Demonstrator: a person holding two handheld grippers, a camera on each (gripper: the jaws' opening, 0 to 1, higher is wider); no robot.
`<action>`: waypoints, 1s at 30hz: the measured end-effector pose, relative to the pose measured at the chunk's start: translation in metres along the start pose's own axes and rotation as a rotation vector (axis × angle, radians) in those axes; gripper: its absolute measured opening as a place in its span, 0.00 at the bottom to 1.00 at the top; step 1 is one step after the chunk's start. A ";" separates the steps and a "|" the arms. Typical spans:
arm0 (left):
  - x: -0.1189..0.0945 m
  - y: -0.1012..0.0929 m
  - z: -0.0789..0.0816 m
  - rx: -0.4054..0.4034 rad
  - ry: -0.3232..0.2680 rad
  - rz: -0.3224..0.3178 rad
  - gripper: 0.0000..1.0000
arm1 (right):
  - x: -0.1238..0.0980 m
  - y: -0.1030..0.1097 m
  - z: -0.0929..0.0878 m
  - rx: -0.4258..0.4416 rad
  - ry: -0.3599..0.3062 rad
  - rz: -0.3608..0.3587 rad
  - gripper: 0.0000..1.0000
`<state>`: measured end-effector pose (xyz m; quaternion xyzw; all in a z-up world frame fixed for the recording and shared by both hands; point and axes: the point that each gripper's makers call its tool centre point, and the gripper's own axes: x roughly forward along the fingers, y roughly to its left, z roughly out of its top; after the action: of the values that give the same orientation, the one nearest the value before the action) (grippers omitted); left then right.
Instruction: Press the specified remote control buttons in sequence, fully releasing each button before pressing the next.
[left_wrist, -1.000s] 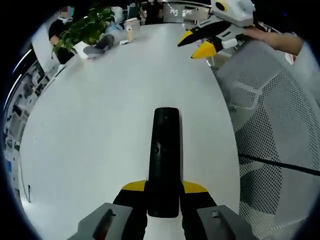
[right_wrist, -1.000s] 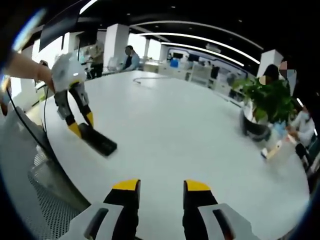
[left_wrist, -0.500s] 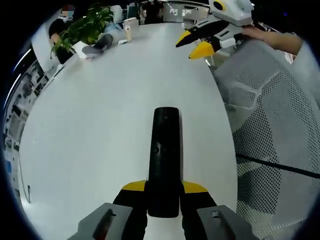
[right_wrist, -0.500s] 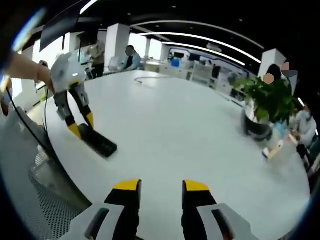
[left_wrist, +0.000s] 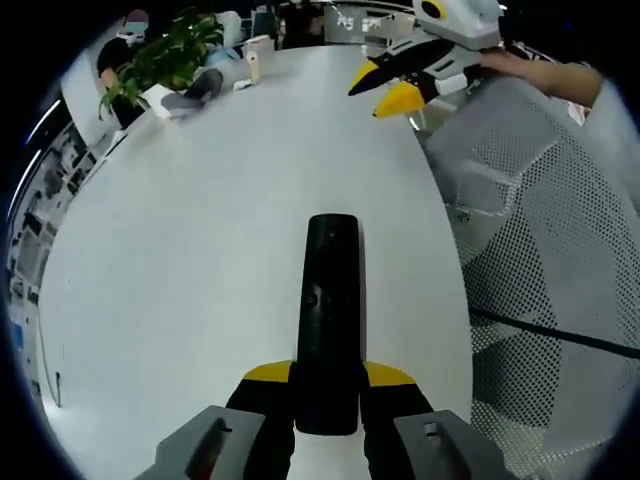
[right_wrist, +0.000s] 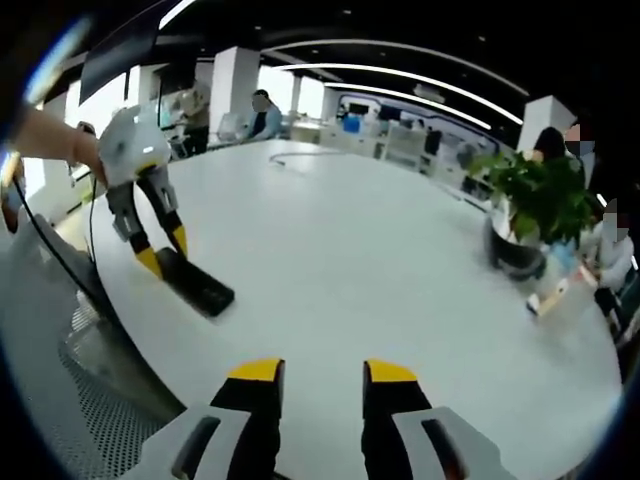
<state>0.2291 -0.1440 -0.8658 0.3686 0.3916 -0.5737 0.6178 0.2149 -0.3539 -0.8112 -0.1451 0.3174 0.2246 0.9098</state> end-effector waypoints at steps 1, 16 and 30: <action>0.000 0.000 0.000 0.000 0.001 0.000 0.23 | 0.000 0.000 0.000 0.000 -0.001 0.001 0.28; 0.000 -0.006 0.001 -0.007 -0.021 0.002 0.23 | 0.000 0.001 -0.001 0.006 0.002 0.003 0.27; 0.000 -0.012 0.002 -0.028 -0.053 0.008 0.23 | 0.001 0.002 -0.002 0.008 0.008 0.011 0.27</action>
<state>0.2174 -0.1463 -0.8654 0.3463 0.3815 -0.5753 0.6352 0.2135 -0.3530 -0.8131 -0.1407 0.3228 0.2275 0.9079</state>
